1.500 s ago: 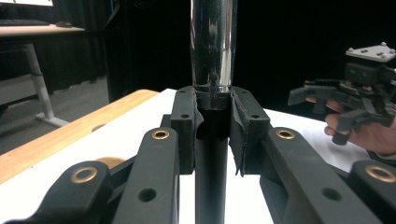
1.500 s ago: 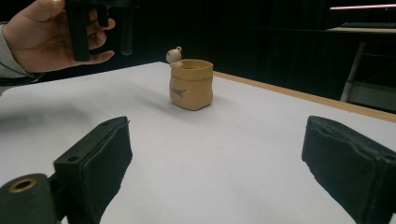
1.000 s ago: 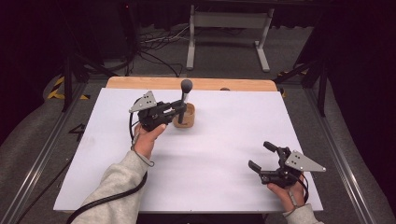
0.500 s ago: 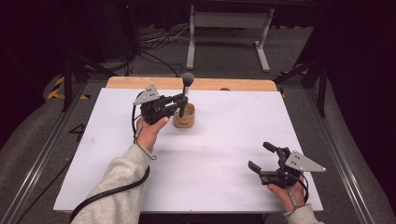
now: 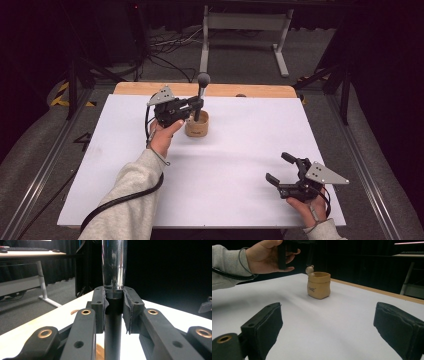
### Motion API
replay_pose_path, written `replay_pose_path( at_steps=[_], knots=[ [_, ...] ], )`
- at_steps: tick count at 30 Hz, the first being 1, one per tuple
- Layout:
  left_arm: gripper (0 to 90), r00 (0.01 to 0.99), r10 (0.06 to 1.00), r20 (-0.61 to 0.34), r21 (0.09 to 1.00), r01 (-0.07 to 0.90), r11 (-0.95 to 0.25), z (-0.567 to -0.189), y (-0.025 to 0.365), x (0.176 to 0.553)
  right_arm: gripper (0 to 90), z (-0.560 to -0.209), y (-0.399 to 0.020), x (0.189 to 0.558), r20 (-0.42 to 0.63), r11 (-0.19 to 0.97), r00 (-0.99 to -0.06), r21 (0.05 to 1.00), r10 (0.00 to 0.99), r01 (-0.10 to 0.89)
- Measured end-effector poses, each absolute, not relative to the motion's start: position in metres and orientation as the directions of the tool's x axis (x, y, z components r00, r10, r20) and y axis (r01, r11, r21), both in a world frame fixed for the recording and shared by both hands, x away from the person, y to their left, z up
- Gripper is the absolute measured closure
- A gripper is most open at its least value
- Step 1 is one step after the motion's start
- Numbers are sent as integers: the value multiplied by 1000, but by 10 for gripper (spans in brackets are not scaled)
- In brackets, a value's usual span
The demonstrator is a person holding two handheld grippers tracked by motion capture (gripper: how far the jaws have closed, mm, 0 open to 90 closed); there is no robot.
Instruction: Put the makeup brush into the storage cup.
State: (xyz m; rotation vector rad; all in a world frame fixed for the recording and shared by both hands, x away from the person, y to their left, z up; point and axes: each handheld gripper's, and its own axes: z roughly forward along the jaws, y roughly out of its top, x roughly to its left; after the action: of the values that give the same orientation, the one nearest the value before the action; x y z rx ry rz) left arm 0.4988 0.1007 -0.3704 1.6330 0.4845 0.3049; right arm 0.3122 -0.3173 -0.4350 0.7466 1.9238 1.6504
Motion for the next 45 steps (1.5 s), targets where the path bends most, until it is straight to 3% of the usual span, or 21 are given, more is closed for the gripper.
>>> replay_pose_path(
  at_steps=[19,45],
  knots=[
    [737,861,504,-65,988,128,-91,-375,93,513,90,-436,-316,312,-15,121,-739,988,674,91],
    [734,845,528,-87,984,155,-85,-412,88,524,90,-436,-316,311,-8,118,-740,988,673,96]
  ],
)
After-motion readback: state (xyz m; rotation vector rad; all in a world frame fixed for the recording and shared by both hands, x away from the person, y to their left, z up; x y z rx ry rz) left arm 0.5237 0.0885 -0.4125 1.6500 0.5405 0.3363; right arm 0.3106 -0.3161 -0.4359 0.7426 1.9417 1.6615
